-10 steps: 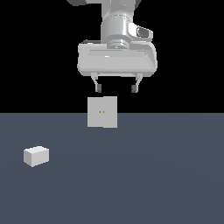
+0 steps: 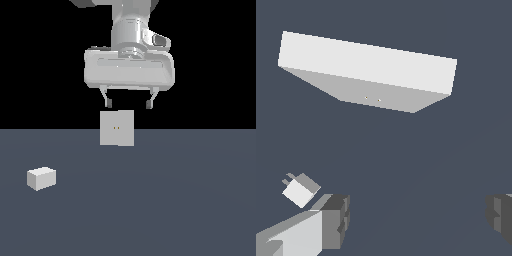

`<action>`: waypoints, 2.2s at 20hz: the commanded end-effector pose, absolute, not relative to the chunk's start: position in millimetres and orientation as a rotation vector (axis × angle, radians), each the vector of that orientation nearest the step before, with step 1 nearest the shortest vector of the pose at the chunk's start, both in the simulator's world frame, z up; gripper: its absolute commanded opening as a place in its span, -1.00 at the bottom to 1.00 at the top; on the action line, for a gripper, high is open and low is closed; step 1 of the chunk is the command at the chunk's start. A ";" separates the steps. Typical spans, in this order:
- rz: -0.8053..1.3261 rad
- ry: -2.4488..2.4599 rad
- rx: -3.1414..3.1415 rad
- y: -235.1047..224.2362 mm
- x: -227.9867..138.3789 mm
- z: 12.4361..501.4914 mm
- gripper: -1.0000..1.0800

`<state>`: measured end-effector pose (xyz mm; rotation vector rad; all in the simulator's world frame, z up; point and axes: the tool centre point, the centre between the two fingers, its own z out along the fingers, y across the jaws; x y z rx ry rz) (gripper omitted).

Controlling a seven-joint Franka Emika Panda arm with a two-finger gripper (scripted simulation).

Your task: Plug the charger into the wall socket.

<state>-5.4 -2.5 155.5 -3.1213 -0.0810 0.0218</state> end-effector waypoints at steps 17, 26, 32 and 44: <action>-0.196 -0.818 -2.947 88.4 -26.3 106.1 0.92; -0.302 -1.171 -2.783 130.3 -51.3 80.9 0.92; -0.344 -1.314 -2.699 146.0 -64.6 69.5 0.92; -0.362 -1.386 -2.653 153.2 -72.4 61.5 0.92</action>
